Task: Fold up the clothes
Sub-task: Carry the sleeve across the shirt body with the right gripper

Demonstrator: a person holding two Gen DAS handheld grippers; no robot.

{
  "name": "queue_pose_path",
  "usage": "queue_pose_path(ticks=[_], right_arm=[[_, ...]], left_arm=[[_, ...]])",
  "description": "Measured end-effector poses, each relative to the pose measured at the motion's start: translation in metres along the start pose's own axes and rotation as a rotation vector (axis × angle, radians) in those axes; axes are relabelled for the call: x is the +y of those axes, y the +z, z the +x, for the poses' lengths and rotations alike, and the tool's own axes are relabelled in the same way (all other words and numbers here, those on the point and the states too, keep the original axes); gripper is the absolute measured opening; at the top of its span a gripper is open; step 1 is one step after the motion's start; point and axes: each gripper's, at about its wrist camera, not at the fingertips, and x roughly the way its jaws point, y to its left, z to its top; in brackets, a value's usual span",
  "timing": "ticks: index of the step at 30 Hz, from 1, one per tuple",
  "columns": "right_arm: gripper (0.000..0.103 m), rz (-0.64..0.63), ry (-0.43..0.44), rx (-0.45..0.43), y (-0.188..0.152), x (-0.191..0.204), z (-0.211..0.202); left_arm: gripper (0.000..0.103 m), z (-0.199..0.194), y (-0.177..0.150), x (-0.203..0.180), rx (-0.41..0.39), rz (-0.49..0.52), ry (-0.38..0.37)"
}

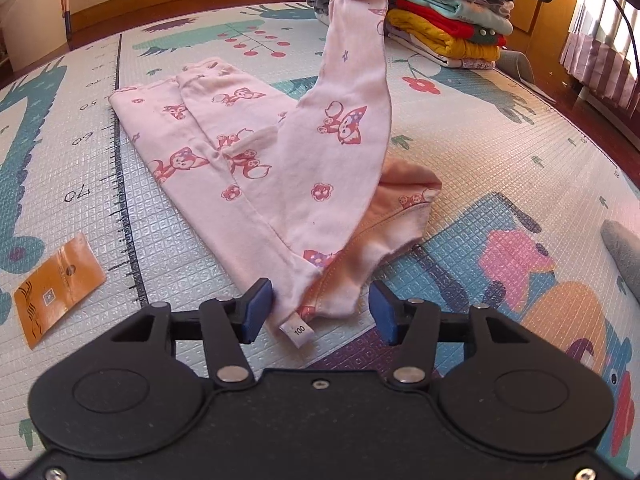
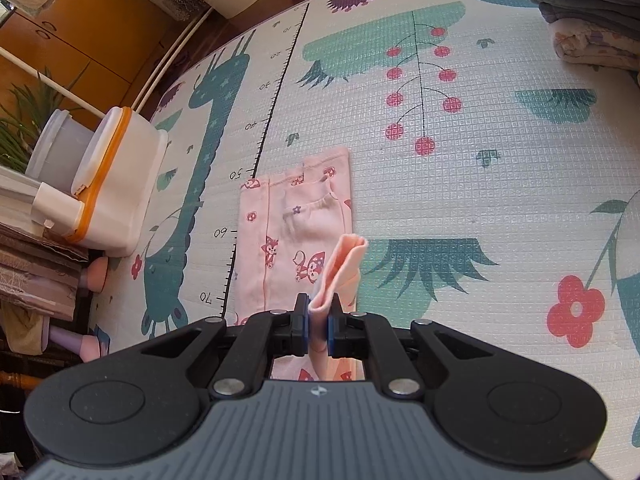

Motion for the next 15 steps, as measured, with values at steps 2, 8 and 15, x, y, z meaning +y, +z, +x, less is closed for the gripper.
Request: queue_pose_path(ticks=[2,8,15], right_arm=[[0.011,-0.015,-0.010,0.012,0.005,0.010,0.008],[0.011,-0.035,-0.032,0.046,0.023,0.036,0.035],[0.011,-0.023,-0.050,0.072,0.045,0.058,0.073]], left_arm=[[0.054,0.000,0.000,0.001,-0.001,-0.011,-0.005],[0.058,-0.001,-0.001,0.002,-0.004,-0.039,-0.017],[0.060,-0.002,-0.002,0.001,-0.006,-0.050,-0.020]])
